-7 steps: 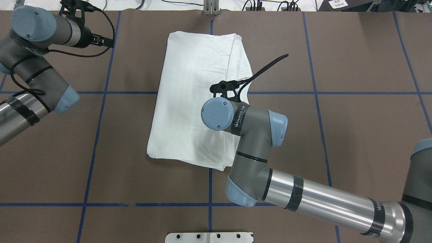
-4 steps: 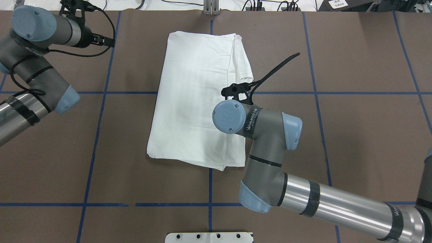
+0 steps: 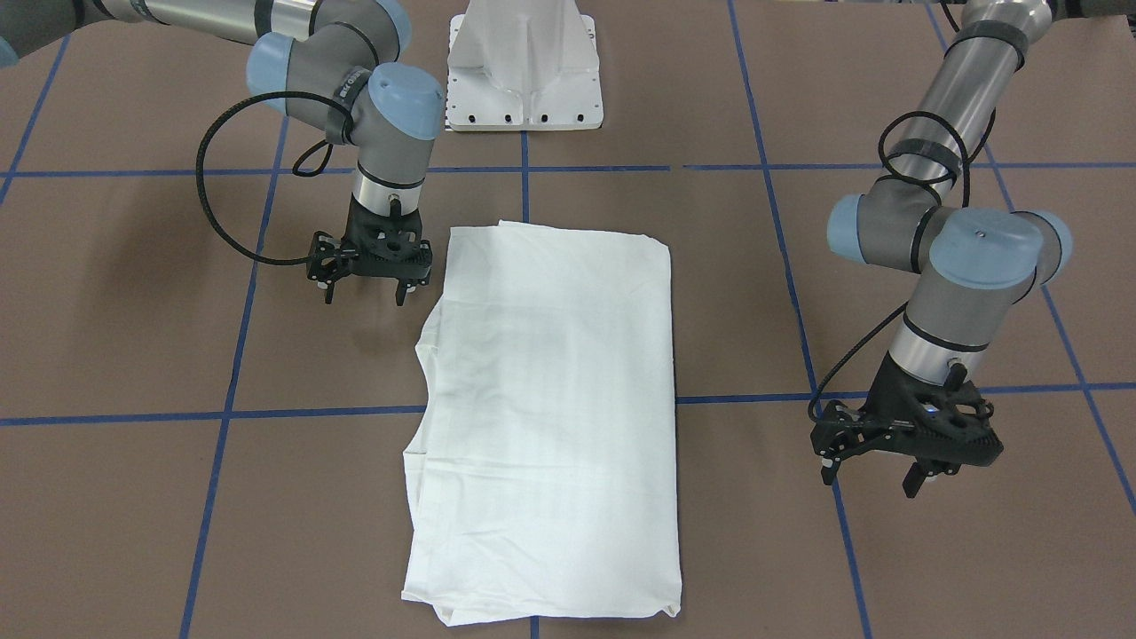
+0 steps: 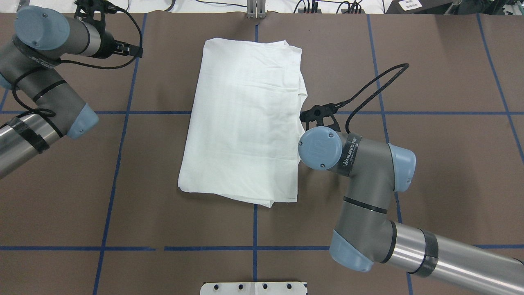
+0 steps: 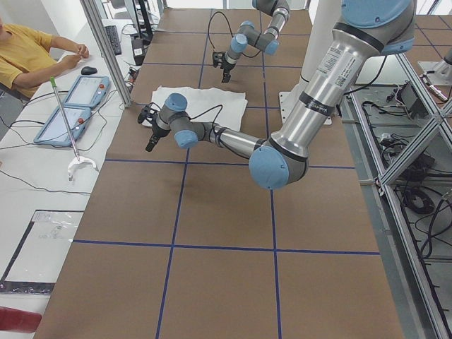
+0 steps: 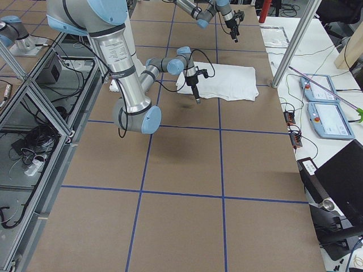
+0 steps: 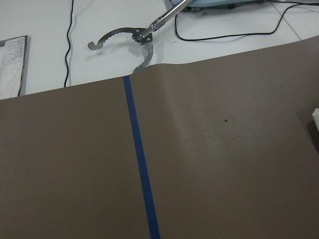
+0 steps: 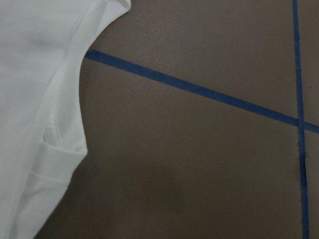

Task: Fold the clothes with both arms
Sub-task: 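Lower both grippers to the shirt's edges nearest the robot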

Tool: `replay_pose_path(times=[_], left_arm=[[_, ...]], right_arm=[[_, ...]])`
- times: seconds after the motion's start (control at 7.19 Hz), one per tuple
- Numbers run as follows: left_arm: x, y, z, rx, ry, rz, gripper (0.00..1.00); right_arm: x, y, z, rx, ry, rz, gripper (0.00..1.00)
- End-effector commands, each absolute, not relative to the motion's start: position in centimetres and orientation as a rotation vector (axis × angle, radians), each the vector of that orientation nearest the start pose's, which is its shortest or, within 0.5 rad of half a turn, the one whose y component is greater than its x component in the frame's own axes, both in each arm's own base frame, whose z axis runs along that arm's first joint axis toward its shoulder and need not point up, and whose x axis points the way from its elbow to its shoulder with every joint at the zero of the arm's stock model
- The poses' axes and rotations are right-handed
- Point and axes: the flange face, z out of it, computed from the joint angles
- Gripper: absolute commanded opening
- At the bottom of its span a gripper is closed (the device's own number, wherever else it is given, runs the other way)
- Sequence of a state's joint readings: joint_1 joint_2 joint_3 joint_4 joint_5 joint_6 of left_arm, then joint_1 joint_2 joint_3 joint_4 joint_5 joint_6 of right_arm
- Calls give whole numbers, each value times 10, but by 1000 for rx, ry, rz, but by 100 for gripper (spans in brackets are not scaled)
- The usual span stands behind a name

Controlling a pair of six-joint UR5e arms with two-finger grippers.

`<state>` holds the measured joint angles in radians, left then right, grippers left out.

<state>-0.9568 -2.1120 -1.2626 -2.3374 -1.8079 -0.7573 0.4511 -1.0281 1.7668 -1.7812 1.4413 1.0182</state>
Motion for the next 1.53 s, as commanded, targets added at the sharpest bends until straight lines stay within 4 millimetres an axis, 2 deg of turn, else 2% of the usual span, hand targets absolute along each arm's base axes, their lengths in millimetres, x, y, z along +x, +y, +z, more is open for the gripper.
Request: replay_pose_path(times=[0.0, 0.14, 0.28, 0.42, 0.56, 0.7, 0.83, 0.97, 1.11, 1.25, 1.39], left_arm=[[327, -639, 390, 581, 903, -15, 100], [321, -600, 369, 560, 986, -35, 100], [327, -535, 358, 511, 1072, -28, 100], [344, -482, 344, 444, 1146, -44, 100], [373, -441, 331, 378, 1200, -44, 100], [414, -408, 332, 331, 1219, -63, 100], [437, -386, 335, 323, 1261, -70, 100], [451, -377, 346, 307, 1294, -105, 99], [468, -373, 358, 312, 1299, -131, 91], [473, -374, 368, 307, 1311, -138, 86], [472, -374, 369, 310, 1318, -136, 86]], right_arm=[[-492, -405, 249, 422, -601, -35, 100], [-482, -395, 251, 421, -740, 43, 100], [-466, -376, 259, 411, -871, 104, 100], [-452, -353, 272, 370, -961, 194, 100], [-448, -335, 281, 344, -1048, 276, 100], [-453, -325, 287, 354, -1060, 282, 100], [-454, -322, 287, 363, -1060, 283, 100], [-455, -322, 288, 364, -1058, 283, 100], [-455, -323, 288, 363, -1056, 283, 100], [-455, -323, 288, 363, -1056, 283, 100], [-455, -323, 288, 363, -1056, 283, 100]])
